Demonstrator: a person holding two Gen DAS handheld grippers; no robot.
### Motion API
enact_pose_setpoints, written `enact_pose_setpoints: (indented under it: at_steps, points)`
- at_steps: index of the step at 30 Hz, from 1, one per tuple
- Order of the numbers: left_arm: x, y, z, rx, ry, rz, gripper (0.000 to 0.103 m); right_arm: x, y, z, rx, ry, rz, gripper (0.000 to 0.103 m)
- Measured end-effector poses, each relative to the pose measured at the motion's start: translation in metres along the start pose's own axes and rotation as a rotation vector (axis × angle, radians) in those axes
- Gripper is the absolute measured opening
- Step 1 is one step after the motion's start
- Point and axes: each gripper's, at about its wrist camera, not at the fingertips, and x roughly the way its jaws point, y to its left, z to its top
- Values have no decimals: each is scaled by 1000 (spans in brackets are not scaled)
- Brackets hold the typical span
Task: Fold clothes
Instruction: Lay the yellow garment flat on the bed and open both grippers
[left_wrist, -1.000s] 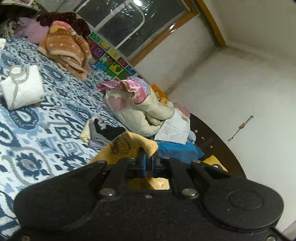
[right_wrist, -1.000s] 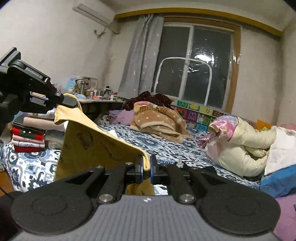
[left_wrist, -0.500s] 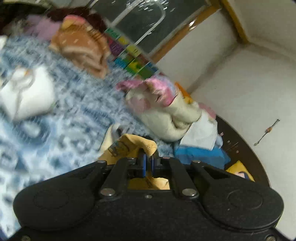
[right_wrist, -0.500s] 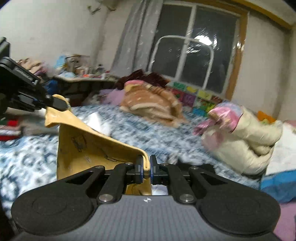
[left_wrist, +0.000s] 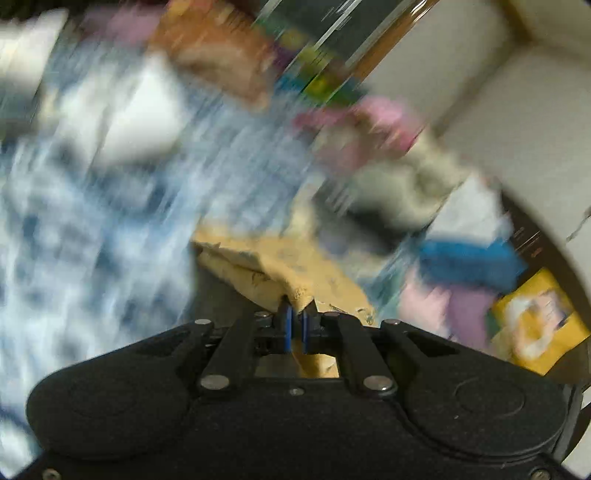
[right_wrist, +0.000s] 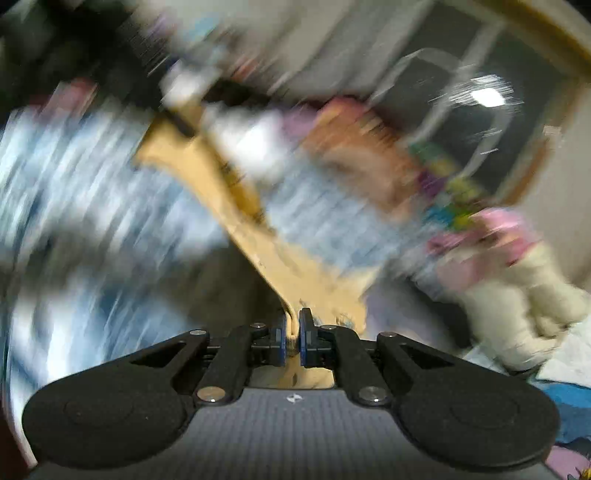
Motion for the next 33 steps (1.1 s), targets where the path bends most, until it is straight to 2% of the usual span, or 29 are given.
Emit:
enact_pose_setpoints:
  at_steps: [2, 5, 11, 16, 21, 25, 27, 28, 31, 32, 33]
  points:
    - [12, 15, -28, -18, 58, 42, 2, 18, 41, -28, -29, 86, 65, 8]
    - [14, 30, -56, -40, 86, 66, 2, 22, 76, -49, -31, 115, 74, 9]
    - [-1, 33, -70, -33, 71, 85, 2, 0, 70, -45, 68, 70, 52, 9]
    - [10, 46, -92, -46, 109, 145, 2, 1, 77, -55, 65, 97, 89, 9]
    - [-4, 42, -90, -18, 64, 156, 2, -7, 91, -56, 63, 88, 89, 9]
    - [7, 44, -96, 16, 159, 181, 5, -6, 93, -56, 79, 117, 100, 11]
    - [2, 46, -96, 9, 159, 183, 15, -9, 89, -54, 94, 125, 106, 13]
    - [-2, 46, -96, 0, 156, 186, 17, -15, 85, -54, 129, 117, 126, 18]
    - [-17, 47, -91, -19, 116, 198, 43, -37, 67, -57, 279, 52, 157, 32]
    - [-21, 45, -89, -19, 102, 202, 49, -40, 58, -59, 344, 30, 166, 33]
    - [-24, 43, -88, -17, 90, 206, 49, -43, 50, -62, 408, 9, 175, 34]
